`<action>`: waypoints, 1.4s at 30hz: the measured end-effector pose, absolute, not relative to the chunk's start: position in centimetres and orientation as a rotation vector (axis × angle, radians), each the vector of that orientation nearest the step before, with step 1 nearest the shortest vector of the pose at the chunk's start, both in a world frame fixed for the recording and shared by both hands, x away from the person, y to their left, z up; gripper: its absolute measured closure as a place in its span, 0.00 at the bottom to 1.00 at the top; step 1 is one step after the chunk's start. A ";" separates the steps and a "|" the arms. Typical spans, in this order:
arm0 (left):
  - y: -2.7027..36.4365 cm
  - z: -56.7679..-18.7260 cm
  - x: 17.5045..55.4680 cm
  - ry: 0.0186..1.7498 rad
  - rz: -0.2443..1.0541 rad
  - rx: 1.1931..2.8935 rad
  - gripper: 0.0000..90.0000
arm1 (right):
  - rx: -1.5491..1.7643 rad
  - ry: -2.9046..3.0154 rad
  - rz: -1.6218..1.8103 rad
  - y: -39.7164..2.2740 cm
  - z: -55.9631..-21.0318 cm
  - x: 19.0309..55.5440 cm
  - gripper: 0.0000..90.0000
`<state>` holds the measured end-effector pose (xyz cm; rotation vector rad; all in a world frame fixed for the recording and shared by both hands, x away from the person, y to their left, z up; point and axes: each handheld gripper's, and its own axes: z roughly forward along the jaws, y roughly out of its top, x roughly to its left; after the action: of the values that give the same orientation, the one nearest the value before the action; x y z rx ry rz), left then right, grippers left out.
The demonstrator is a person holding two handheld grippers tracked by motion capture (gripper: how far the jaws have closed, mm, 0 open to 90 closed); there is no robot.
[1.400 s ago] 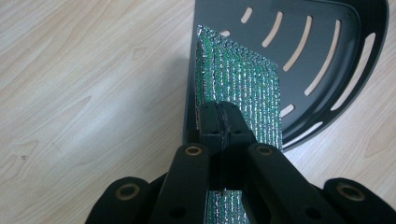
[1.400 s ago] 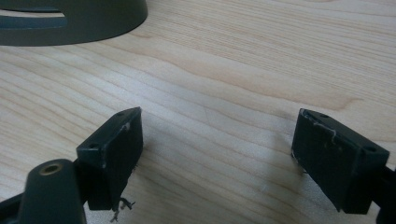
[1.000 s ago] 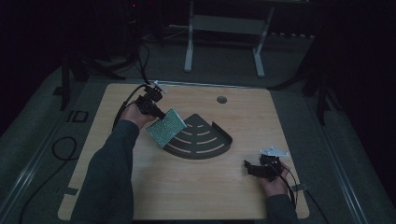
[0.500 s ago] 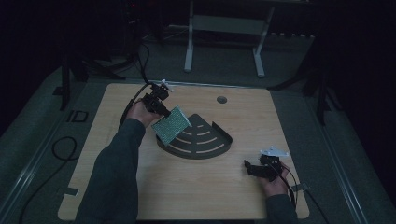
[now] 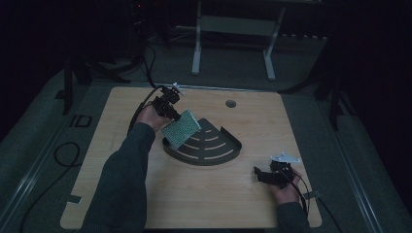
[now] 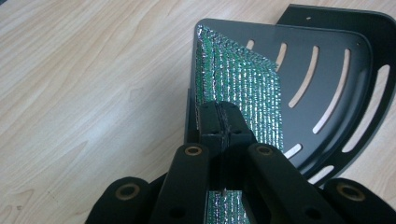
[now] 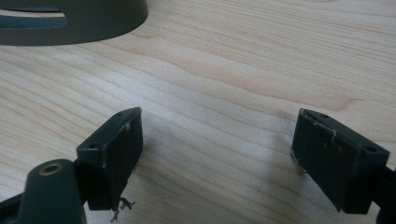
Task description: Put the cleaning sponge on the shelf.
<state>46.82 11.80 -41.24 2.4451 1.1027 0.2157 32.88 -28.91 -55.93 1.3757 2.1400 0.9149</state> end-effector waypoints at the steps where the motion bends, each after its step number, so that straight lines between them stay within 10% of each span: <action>1: 11.7 -41.3 46.8 1.105 0.220 2.446 1.00 | 1.376 2.140 0.915 -28.9 -55.9 32.9 0.18; 42: 10.3 -43.7 47.2 1.135 0.302 2.506 1.00 | 1.375 2.141 0.915 -28.9 -55.9 32.9 0.18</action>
<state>47.21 10.27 -43.73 2.5061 1.1353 0.3021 32.88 -28.91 -55.93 1.3749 2.1406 0.9152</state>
